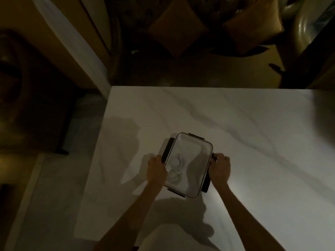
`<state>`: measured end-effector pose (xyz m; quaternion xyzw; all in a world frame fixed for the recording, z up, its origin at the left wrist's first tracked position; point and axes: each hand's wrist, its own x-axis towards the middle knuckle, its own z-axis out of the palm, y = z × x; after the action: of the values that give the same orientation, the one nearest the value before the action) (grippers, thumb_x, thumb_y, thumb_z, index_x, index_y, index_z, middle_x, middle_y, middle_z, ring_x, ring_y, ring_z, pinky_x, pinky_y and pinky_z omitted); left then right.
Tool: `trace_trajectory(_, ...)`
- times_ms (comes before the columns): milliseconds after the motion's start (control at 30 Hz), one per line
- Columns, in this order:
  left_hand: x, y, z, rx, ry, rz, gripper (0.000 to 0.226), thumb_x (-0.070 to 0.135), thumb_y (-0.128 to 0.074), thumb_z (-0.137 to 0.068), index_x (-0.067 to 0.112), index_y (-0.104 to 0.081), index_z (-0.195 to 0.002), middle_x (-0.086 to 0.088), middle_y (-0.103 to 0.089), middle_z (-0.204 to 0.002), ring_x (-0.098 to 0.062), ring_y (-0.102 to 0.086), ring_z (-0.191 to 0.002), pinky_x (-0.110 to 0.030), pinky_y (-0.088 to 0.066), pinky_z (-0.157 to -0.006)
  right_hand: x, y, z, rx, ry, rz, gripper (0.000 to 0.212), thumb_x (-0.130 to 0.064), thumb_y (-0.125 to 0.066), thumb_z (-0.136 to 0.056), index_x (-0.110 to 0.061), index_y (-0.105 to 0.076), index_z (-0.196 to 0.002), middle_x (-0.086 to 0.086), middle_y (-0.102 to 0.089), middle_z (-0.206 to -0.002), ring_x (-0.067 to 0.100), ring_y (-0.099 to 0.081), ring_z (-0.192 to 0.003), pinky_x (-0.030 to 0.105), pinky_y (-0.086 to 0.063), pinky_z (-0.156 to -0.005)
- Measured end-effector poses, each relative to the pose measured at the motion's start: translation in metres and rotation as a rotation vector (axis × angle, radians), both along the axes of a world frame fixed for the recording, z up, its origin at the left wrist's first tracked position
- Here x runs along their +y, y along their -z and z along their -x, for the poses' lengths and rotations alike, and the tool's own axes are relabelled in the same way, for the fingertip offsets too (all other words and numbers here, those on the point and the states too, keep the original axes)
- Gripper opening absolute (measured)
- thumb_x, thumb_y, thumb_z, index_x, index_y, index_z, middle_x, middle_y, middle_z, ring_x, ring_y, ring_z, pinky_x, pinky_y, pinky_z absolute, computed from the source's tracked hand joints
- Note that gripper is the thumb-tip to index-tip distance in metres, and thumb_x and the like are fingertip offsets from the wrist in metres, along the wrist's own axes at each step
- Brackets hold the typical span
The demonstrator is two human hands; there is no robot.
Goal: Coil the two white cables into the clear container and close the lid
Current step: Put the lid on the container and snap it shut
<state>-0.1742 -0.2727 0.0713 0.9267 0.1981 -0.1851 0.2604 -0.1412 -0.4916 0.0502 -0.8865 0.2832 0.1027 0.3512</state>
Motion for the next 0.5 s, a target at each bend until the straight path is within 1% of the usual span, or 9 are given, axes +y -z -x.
trace_trajectory(100,-0.010,0.010,-0.019,0.018,-0.029,0.068,0.032,0.013,-0.044,-0.098,0.000,-0.048,-0.127,-0.019,-0.052,-0.124,-0.032,-0.050,-0.114,-0.042,-0.044,-0.099,0.008,0.008,0.040,0.005,0.052,-0.151,0.026,-0.011,-0.057,-0.094,-0.003,-0.060,-0.119,0.013,-0.064,-0.104,0.023,-0.063,-0.080,0.028,-0.050,-0.071)
trace_trajectory(133,-0.011,0.014,-0.022,0.017,-0.050,0.090,0.032,0.012,-0.044,-0.098,0.000,-0.049,-0.126,-0.020,-0.053,-0.124,-0.033,-0.051,-0.113,-0.043,-0.045,-0.098,0.012,0.008,0.049,-0.010,0.058,-0.222,0.028,-0.011,-0.059,-0.093,-0.004,-0.060,-0.121,0.012,-0.066,-0.106,0.021,-0.064,-0.081,0.028,-0.053,-0.071)
trace_trajectory(200,-0.012,0.021,-0.026,0.026,-0.074,0.132,0.032,0.009,-0.044,-0.097,-0.001,-0.051,-0.126,-0.022,-0.054,-0.124,-0.034,-0.054,-0.111,-0.044,-0.047,-0.097,0.018,0.008,0.056,-0.017,0.087,-0.315,0.033,-0.010,-0.061,-0.093,-0.008,-0.059,-0.125,0.012,-0.065,-0.115,0.023,-0.066,-0.094,0.033,-0.057,-0.081)
trace_trajectory(233,-0.012,0.024,-0.027,0.036,-0.082,0.154,0.033,0.008,-0.044,-0.097,-0.001,-0.050,-0.128,-0.022,-0.054,-0.125,-0.034,-0.055,-0.112,-0.043,-0.047,-0.097,0.019,0.008,0.056,-0.020,0.098,-0.332,0.033,-0.009,-0.061,-0.092,-0.009,-0.059,-0.125,0.013,-0.065,-0.117,0.024,-0.066,-0.098,0.033,-0.056,-0.083)
trace_trajectory(300,-0.011,0.026,-0.027,0.052,-0.109,0.198,0.036,0.008,-0.045,-0.097,0.000,-0.047,-0.132,-0.022,-0.053,-0.127,-0.035,-0.056,-0.113,-0.045,-0.047,-0.099,0.019,0.009,0.052,0.002,0.116,-0.331,0.038,-0.008,-0.063,-0.090,-0.008,-0.057,-0.128,0.017,-0.063,-0.120,0.028,-0.064,-0.104,0.031,-0.053,-0.084)
trace_trajectory(367,-0.011,0.027,-0.026,0.057,-0.151,0.237,0.038,0.011,-0.049,-0.096,0.001,-0.047,-0.133,-0.022,-0.053,-0.126,-0.035,-0.058,-0.110,-0.047,-0.048,-0.098,0.017,0.009,0.048,0.042,0.134,-0.335,0.044,-0.010,-0.064,-0.090,-0.008,-0.053,-0.133,0.016,-0.061,-0.124,0.028,-0.062,-0.108,0.028,-0.048,-0.084)
trace_trajectory(400,-0.012,0.027,-0.026,0.059,-0.159,0.252,0.039,0.013,-0.052,-0.095,0.001,-0.048,-0.132,-0.022,-0.054,-0.124,-0.035,-0.059,-0.108,-0.047,-0.049,-0.097,0.016,0.009,0.047,0.052,0.134,-0.335,0.044,-0.012,-0.064,-0.089,-0.010,-0.053,-0.132,0.014,-0.061,-0.123,0.025,-0.063,-0.104,0.025,-0.047,-0.082)
trace_trajectory(433,-0.012,0.027,-0.024,0.067,-0.154,0.262,0.039,0.017,-0.054,-0.094,0.001,-0.050,-0.130,-0.022,-0.056,-0.121,-0.035,-0.061,-0.105,-0.047,-0.051,-0.095,0.015,0.008,0.044,0.053,0.126,-0.331,0.042,-0.013,-0.064,-0.089,-0.012,-0.055,-0.130,0.012,-0.063,-0.120,0.020,-0.064,-0.096,0.021,-0.047,-0.077)
trace_trajectory(500,-0.010,0.025,-0.020,0.105,-0.139,0.279,0.038,0.024,-0.059,-0.092,0.000,-0.055,-0.120,-0.022,-0.062,-0.111,-0.033,-0.065,-0.097,-0.042,-0.055,-0.085,0.015,0.005,0.033,0.022,0.064,-0.289,0.031,-0.012,-0.060,-0.090,-0.015,-0.062,-0.120,0.008,-0.068,-0.107,0.012,-0.062,-0.080,0.015,-0.044,-0.064)
